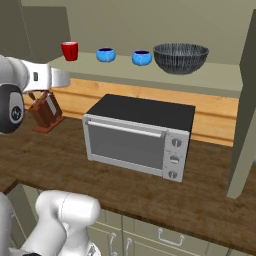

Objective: Gather all objects into one cabinet and sort the glasses and bowls to opposite sides.

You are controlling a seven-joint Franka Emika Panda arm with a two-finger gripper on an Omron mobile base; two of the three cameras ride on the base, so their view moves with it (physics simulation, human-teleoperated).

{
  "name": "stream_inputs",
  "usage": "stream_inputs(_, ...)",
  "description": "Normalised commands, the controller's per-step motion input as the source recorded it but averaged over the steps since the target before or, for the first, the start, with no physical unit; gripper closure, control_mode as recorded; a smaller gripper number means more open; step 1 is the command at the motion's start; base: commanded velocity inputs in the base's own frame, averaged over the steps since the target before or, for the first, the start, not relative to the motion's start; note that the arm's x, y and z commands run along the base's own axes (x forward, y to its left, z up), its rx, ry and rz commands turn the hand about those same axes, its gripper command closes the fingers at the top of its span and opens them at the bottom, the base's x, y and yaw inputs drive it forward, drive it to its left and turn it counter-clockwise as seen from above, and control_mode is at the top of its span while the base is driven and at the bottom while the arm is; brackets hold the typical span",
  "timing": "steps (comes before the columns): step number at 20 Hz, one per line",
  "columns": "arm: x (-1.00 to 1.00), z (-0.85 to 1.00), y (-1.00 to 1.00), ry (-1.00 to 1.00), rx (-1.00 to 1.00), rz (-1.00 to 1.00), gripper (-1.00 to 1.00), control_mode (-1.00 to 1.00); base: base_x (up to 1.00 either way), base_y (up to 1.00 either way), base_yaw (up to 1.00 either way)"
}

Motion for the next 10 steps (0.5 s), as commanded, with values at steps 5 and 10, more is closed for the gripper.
stream_inputs(5, -0.60, 0.00, -0.41, 0.05, -0.03, -0.05, -1.00, -1.00, 0.00, 0.00, 0.00)
stream_inputs(10, -0.56, 0.00, -0.27, 0.05, 0.00, -0.08, -1.00, -1.00, 0.00, 0.00, 0.00)
